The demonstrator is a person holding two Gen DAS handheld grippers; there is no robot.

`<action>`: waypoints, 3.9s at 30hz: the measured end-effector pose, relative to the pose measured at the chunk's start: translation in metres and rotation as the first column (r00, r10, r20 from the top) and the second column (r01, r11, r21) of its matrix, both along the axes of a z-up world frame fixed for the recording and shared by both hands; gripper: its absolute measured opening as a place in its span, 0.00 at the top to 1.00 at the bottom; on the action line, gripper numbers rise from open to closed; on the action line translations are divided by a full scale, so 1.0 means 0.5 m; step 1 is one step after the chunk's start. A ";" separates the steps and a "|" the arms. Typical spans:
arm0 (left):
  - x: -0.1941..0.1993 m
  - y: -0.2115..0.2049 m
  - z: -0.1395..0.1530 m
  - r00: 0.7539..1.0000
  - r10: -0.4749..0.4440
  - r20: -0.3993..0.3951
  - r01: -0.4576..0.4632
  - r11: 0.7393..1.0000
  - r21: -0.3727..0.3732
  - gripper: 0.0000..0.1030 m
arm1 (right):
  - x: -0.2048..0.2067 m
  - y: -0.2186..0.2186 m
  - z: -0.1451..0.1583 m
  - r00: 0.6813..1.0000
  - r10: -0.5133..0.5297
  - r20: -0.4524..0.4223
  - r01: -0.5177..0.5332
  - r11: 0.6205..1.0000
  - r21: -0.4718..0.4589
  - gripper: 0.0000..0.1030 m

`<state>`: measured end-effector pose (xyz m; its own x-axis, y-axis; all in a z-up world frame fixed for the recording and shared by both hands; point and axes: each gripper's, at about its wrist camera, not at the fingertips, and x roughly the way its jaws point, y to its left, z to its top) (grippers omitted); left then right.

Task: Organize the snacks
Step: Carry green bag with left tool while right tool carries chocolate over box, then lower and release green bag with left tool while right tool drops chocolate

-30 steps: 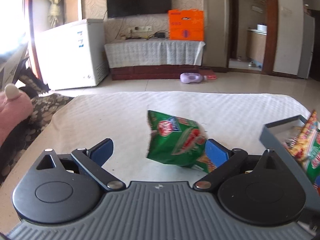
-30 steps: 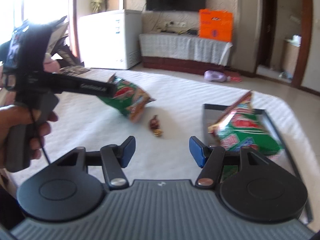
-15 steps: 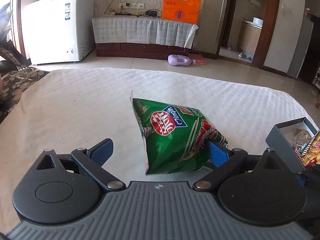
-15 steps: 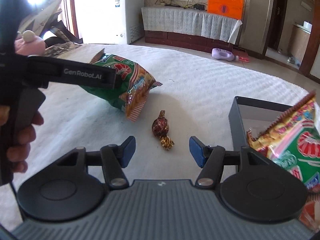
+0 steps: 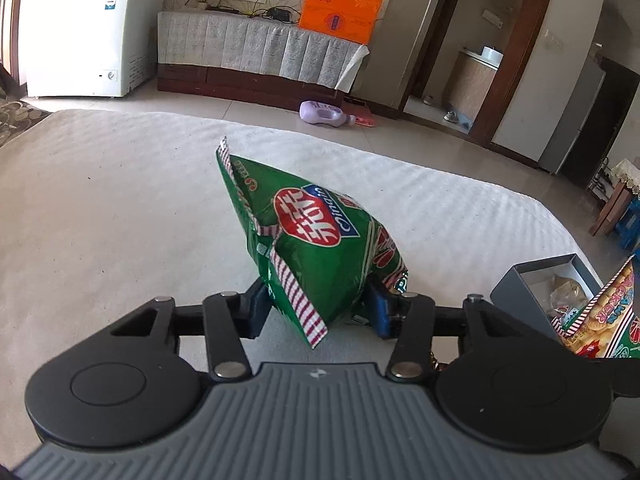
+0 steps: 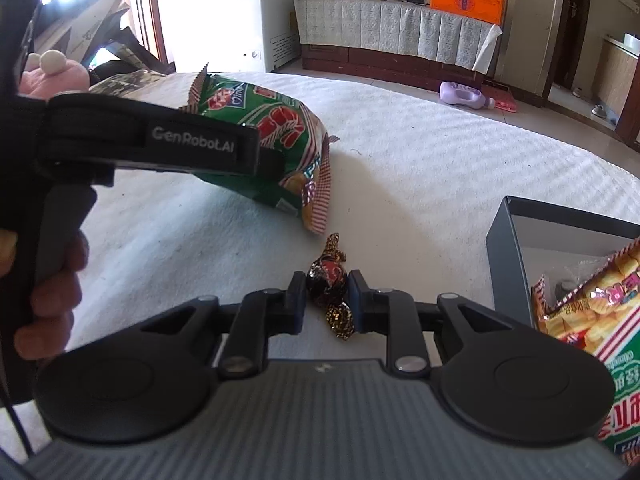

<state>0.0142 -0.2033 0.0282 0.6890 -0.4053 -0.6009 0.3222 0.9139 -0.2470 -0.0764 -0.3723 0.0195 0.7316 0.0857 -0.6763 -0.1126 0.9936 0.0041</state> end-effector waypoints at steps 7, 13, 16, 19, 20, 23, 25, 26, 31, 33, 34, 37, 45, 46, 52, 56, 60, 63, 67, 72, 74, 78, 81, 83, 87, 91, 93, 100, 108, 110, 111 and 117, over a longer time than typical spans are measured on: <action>-0.024 0.018 0.026 0.999 0.031 0.038 -0.031 0.999 -0.008 0.56 | -0.053 -0.005 0.030 1.000 0.009 0.025 -0.009 1.000 0.002 0.75; -0.072 0.014 0.059 0.997 0.001 0.083 0.000 1.000 -0.008 0.57 | -0.118 -0.010 0.073 0.997 0.013 0.072 -0.013 1.000 -0.006 0.75; -0.109 0.002 0.077 0.994 -0.027 0.104 0.029 0.999 -0.017 0.57 | -0.159 -0.019 0.090 0.995 -0.003 0.096 0.004 1.000 -0.003 0.75; -0.146 -0.019 0.095 0.991 -0.056 0.121 0.059 0.998 -0.028 0.57 | -0.198 -0.029 0.105 0.993 -0.024 0.119 0.025 1.000 -0.009 0.75; -0.159 -0.028 0.101 0.990 -0.066 0.126 0.070 0.997 -0.031 0.57 | -0.210 -0.033 0.110 0.991 -0.032 0.127 0.034 0.999 -0.010 0.75; -0.197 -0.060 0.115 0.986 -0.097 0.138 0.104 0.994 -0.041 0.57 | -0.247 -0.048 0.123 0.987 -0.058 0.149 0.060 0.998 -0.006 0.75; -0.224 -0.083 0.123 0.983 -0.117 0.139 0.126 0.990 -0.057 0.57 | -0.271 -0.058 0.130 0.984 -0.075 0.162 0.077 0.997 -0.010 0.75; -0.239 -0.094 0.126 0.982 -0.127 0.142 0.137 0.989 -0.063 0.57 | -0.283 -0.063 0.133 0.982 -0.083 0.168 0.085 0.996 -0.009 0.75; -0.316 -0.164 0.135 0.967 -0.201 0.157 0.213 0.974 -0.069 0.56 | -0.342 -0.098 0.142 0.973 -0.135 0.187 0.140 0.990 -0.013 0.75; -0.345 -0.190 0.131 0.962 -0.227 0.154 0.240 0.968 -0.073 0.56 | -0.359 -0.121 0.143 0.968 -0.164 0.188 0.169 0.986 -0.012 0.75; -0.360 -0.205 0.129 0.958 -0.242 0.153 0.256 0.964 -0.074 0.56 | -0.371 -0.134 0.142 0.966 -0.183 0.184 0.188 0.982 -0.011 0.75; -0.400 -0.246 0.121 0.946 -0.286 0.152 0.299 0.952 -0.068 0.56 | -0.402 -0.168 0.138 0.954 -0.241 0.180 0.247 0.969 -0.014 0.75; -0.485 -0.310 0.094 0.920 -0.360 0.153 0.370 0.928 -0.037 0.57 | -0.438 -0.254 0.130 0.913 -0.369 0.173 0.372 0.928 0.020 0.75; -0.489 -0.313 0.092 0.916 -0.371 0.152 0.380 0.924 -0.032 0.57 | -0.438 -0.259 0.128 0.912 -0.373 0.170 0.375 0.927 0.023 0.75; -0.516 -0.297 0.088 0.906 -0.398 0.142 0.407 0.913 -0.039 0.57 | -0.423 -0.272 0.115 0.911 -0.385 0.148 0.384 0.923 0.040 0.75; -0.542 -0.278 0.089 0.893 -0.432 0.130 0.442 0.894 -0.067 0.57 | -0.420 -0.281 0.113 0.909 -0.390 0.148 0.389 0.920 0.041 0.75; -0.551 -0.291 0.070 0.882 -0.459 0.105 0.466 0.883 -0.057 0.57 | -0.415 -0.301 0.115 0.895 -0.419 0.151 0.416 0.908 0.057 0.75; -0.532 -0.310 0.050 0.882 -0.466 0.077 0.471 0.880 -0.066 0.57 | -0.417 -0.311 0.120 0.885 -0.436 0.162 0.431 0.900 0.071 0.75; -0.516 -0.349 0.031 0.870 -0.486 0.080 0.491 0.869 -0.066 0.57 | -0.418 -0.312 0.124 0.882 -0.439 0.172 0.433 0.898 0.073 0.75; -0.506 -0.384 0.013 0.864 -0.496 0.087 0.502 0.863 -0.061 0.56 | -0.415 -0.314 0.124 0.882 -0.437 0.176 0.432 0.899 0.071 0.75; -0.505 -0.396 0.007 0.866 -0.493 0.081 0.498 0.866 -0.053 0.56 | -0.415 -0.313 0.124 0.883 -0.436 0.174 0.431 0.900 0.068 0.75; -0.518 -0.412 0.006 0.865 -0.493 0.092 0.493 0.870 0.030 0.45 | -0.415 -0.307 0.126 0.885 -0.431 0.176 0.426 0.902 0.067 0.75; -0.525 -0.415 0.003 0.868 -0.488 0.086 0.484 0.872 0.069 0.33 | -0.417 -0.301 0.129 0.885 -0.427 0.185 0.423 0.904 0.064 0.75; -0.525 -0.412 0.003 0.872 -0.484 0.078 0.479 0.875 0.072 0.30 | -0.418 -0.298 0.132 0.885 -0.423 0.193 0.419 0.906 0.062 0.75; -0.529 -0.407 0.006 0.875 -0.477 0.085 0.469 0.878 0.094 0.23 | -0.422 -0.292 0.141 0.882 -0.417 0.221 0.415 0.908 0.060 0.75; -0.537 -0.398 0.009 0.871 -0.481 0.094 0.468 0.874 0.131 0.18 | -0.417 -0.281 0.154 0.887 -0.385 0.254 0.381 0.922 0.069 0.75; -0.542 -0.396 0.012 0.874 -0.475 0.107 0.458 0.876 0.153 0.14 | -0.403 -0.267 0.159 0.897 -0.355 0.263 0.353 0.934 0.058 0.75; -0.550 -0.389 0.017 0.870 -0.474 0.136 0.444 0.873 0.203 0.00 | -0.337 -0.236 0.155 0.922 -0.294 0.253 0.303 0.953 0.003 0.75; -0.536 -0.381 0.013 0.900 -0.416 0.131 0.378 0.894 0.238 0.00 | -0.290 -0.241 0.134 0.935 -0.284 0.211 0.295 0.955 -0.022 0.75; -0.531 -0.374 0.013 0.909 -0.397 0.124 0.362 0.902 0.235 0.00 | -0.279 -0.245 0.128 0.939 -0.285 0.194 0.295 0.955 -0.021 0.75; -0.530 -0.370 0.014 0.915 -0.384 0.126 0.348 0.907 0.236 0.00 | -0.274 -0.247 0.125 0.939 -0.289 0.188 0.298 0.954 -0.023 0.74; -0.539 -0.344 0.028 0.920 -0.373 0.124 0.330 0.904 0.272 0.00 | -0.265 -0.257 0.119 0.936 -0.307 0.174 0.312 0.950 -0.001 0.60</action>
